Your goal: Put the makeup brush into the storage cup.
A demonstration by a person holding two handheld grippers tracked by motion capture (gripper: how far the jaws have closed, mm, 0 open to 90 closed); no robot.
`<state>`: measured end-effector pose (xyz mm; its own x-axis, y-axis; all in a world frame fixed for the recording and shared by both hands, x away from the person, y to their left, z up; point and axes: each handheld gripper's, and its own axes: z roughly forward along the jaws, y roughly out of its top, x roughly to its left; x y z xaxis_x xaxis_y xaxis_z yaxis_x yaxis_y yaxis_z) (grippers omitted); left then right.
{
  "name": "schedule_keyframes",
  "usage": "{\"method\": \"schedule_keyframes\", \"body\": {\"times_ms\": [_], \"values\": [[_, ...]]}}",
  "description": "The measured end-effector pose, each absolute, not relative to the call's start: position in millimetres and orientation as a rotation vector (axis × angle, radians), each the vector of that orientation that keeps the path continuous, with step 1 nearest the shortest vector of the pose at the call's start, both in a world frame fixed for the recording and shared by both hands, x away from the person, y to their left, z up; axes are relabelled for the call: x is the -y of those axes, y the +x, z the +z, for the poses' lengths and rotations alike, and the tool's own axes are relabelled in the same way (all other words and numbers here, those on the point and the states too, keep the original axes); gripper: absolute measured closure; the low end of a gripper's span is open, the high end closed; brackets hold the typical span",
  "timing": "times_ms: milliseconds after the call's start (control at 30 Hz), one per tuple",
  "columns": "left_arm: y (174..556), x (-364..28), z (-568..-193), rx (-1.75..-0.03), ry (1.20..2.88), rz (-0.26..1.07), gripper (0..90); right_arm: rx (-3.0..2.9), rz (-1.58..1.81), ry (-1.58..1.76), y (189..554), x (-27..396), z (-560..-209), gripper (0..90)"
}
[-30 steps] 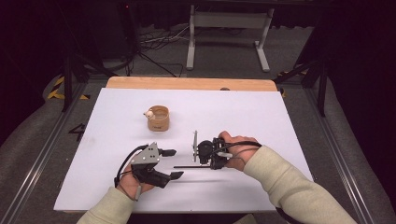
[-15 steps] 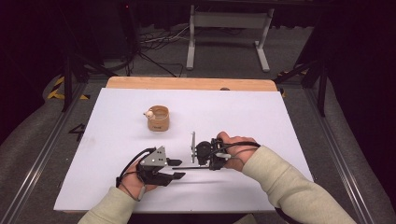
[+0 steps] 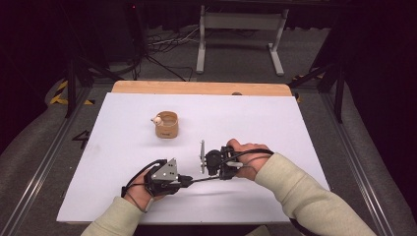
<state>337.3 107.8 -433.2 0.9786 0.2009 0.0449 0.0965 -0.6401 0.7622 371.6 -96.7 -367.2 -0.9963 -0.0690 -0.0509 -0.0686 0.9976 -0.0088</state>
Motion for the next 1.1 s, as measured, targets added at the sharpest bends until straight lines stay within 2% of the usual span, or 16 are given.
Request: {"method": "schedule_keyframes", "body": {"times_ms": [300,433,533,1100], "values": [[336,-110,-432,-0.182,2.254,0.144,84.9,-3.090,0.044,-0.092,374,101,-364,82.0],[336,-112,-432,-0.181,2.248,0.142,84.9,-3.045,0.139,-0.052,375,109,-356,63.7],[335,-112,-432,-0.178,2.245,0.141,85.0,-3.015,0.213,-0.021,377,117,-351,55.8],[336,-113,-433,-0.173,2.243,0.133,85.0,-3.019,0.279,0.064,385,158,-360,56.3]]}}
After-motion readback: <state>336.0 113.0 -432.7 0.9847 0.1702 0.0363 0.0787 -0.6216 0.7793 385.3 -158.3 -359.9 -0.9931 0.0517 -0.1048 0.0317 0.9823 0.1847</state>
